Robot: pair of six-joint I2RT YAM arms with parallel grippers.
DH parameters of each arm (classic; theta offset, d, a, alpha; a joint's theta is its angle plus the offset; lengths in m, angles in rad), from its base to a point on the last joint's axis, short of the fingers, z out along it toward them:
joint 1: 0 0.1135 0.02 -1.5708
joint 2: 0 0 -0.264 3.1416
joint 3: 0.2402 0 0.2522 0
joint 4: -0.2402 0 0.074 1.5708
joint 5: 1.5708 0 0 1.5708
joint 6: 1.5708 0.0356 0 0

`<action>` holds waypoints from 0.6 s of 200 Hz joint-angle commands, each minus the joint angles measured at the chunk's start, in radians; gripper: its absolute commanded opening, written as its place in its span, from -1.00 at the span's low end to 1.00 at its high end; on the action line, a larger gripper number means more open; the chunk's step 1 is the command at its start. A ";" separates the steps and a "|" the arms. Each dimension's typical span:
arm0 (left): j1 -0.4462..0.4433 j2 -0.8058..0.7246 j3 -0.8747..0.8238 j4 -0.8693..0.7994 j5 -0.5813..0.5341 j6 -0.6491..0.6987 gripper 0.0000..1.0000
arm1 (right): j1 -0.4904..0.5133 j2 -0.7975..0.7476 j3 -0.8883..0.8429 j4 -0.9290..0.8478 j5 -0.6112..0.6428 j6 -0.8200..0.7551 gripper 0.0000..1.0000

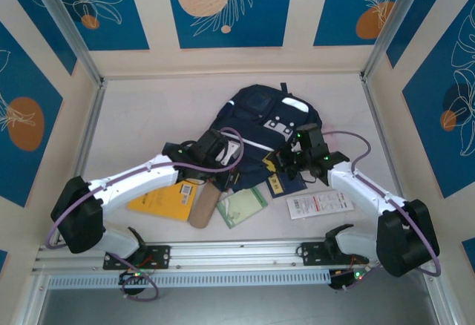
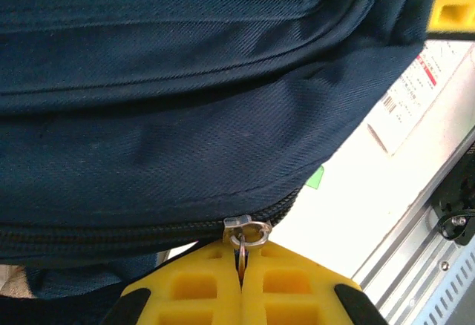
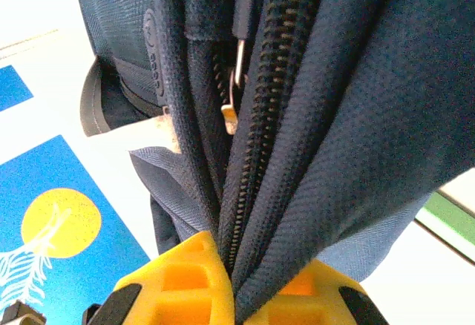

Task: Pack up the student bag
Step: Unzip the student bag at the top-center of the table.

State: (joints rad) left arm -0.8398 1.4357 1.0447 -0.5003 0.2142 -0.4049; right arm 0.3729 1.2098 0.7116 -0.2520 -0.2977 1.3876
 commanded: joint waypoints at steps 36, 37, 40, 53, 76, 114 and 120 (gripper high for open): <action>0.123 -0.039 -0.009 -0.074 -0.004 0.023 -1.00 | -0.085 0.025 0.138 -0.167 -0.049 -0.252 -1.00; 0.127 -0.040 -0.012 -0.074 -0.003 0.021 -1.00 | -0.087 0.026 0.141 -0.169 -0.050 -0.255 -1.00; 0.138 -0.041 -0.017 -0.071 0.001 0.019 -1.00 | -0.092 0.028 0.147 -0.174 -0.060 -0.265 -1.00; 0.184 -0.044 -0.041 -0.059 0.022 0.005 -1.00 | -0.120 0.043 0.181 -0.200 -0.097 -0.303 -1.00; 0.221 -0.036 -0.049 -0.057 0.042 0.012 -1.00 | -0.152 0.078 0.254 -0.260 -0.129 -0.384 -1.00; 0.230 -0.022 -0.046 -0.031 0.085 0.014 -1.00 | -0.206 0.158 0.368 -0.328 -0.159 -0.482 -1.00; 0.225 -0.024 -0.044 -0.013 0.115 0.011 -1.00 | -0.206 0.171 0.391 -0.338 -0.149 -0.500 -1.00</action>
State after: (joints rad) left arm -0.6350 1.4193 1.0103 -0.4934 0.2878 -0.3901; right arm 0.2012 1.3525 1.0035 -0.5507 -0.4484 1.0267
